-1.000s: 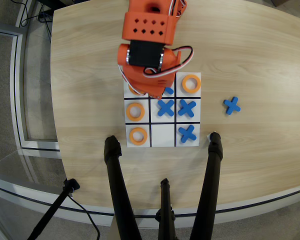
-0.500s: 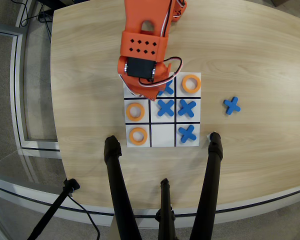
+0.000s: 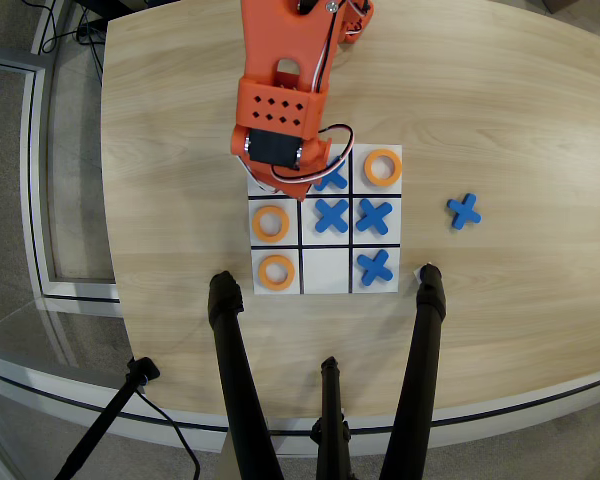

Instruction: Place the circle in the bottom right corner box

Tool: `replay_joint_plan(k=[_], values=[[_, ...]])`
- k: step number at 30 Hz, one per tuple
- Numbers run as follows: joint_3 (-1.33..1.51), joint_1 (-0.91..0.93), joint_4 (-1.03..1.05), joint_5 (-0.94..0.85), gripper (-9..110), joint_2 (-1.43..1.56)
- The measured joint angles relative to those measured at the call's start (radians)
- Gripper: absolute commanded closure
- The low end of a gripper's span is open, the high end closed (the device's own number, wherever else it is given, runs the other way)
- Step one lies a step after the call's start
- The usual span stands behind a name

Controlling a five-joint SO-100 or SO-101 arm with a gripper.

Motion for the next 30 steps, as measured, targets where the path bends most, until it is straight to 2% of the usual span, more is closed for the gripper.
replay_joint_plan(k=[23, 30], values=[[-0.018, 0.028, -0.028, -0.069, 95, -0.025], [-0.14, 0.012, 0.121, -0.071, 94, 0.054]])
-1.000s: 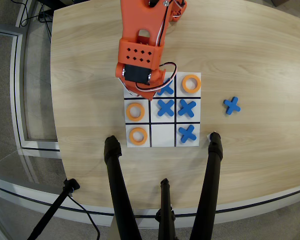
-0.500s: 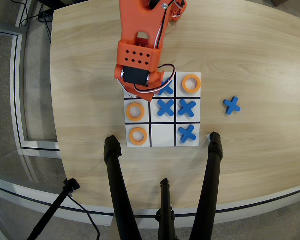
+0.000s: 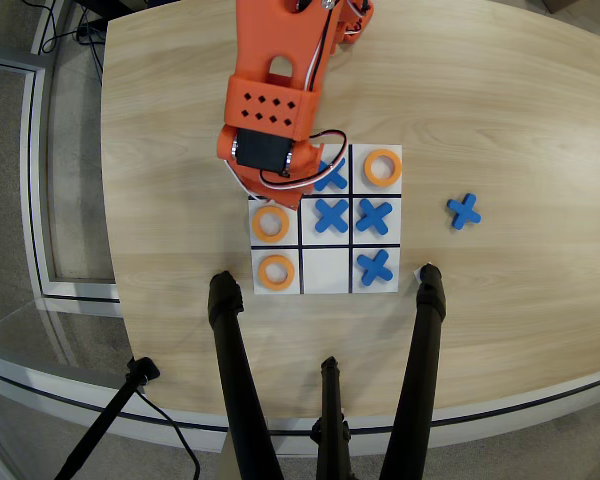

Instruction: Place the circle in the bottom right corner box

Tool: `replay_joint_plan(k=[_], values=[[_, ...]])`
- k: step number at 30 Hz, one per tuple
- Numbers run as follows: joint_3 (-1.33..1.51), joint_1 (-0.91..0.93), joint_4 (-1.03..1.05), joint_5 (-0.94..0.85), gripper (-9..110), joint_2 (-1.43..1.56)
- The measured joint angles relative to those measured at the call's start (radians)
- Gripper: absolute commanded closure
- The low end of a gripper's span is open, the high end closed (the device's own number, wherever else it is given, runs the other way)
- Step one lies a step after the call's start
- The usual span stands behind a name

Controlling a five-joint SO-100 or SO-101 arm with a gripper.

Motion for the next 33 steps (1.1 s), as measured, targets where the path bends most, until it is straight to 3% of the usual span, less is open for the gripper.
replay_joint_plan(k=[9, 20, 23, 29, 33], values=[[-0.098, -0.04, 0.213, -0.034, 94, 0.348], [0.818, -0.132, 0.163, -0.14, 95, 1.267], [1.048, -0.156, 0.147, -0.169, 102, 1.456], [1.091, -0.15, 0.279, -0.193, 101, 1.598], [1.091, -0.026, 0.272, -0.192, 100, 1.597]])
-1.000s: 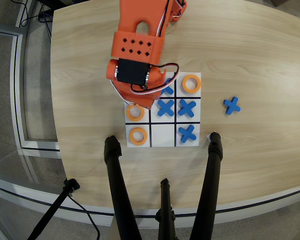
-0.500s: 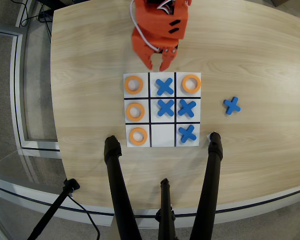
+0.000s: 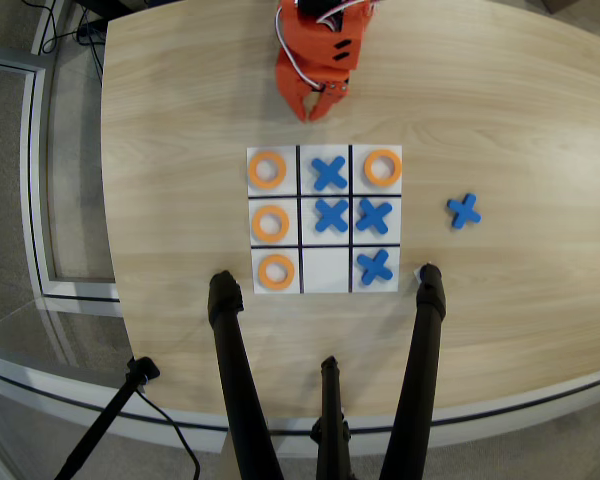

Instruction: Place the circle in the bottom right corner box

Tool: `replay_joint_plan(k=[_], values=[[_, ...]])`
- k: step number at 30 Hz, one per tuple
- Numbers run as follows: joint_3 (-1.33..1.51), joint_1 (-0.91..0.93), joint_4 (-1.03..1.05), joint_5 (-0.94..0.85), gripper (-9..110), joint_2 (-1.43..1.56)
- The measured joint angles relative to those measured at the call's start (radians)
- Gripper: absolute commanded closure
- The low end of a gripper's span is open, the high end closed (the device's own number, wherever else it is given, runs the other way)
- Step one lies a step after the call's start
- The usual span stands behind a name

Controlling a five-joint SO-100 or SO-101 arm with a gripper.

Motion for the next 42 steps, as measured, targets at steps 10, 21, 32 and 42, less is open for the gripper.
replay_joint_plan(k=[10, 21, 32, 42], values=[[0.0, 0.868, 0.009, 0.002, 100, 0.02], [0.0, 1.401, 0.009, 0.002, 100, 0.02], [0.0, 1.41, 0.009, 0.002, 100, 0.02], [0.0, 1.404, 0.009, 0.002, 100, 0.02]])
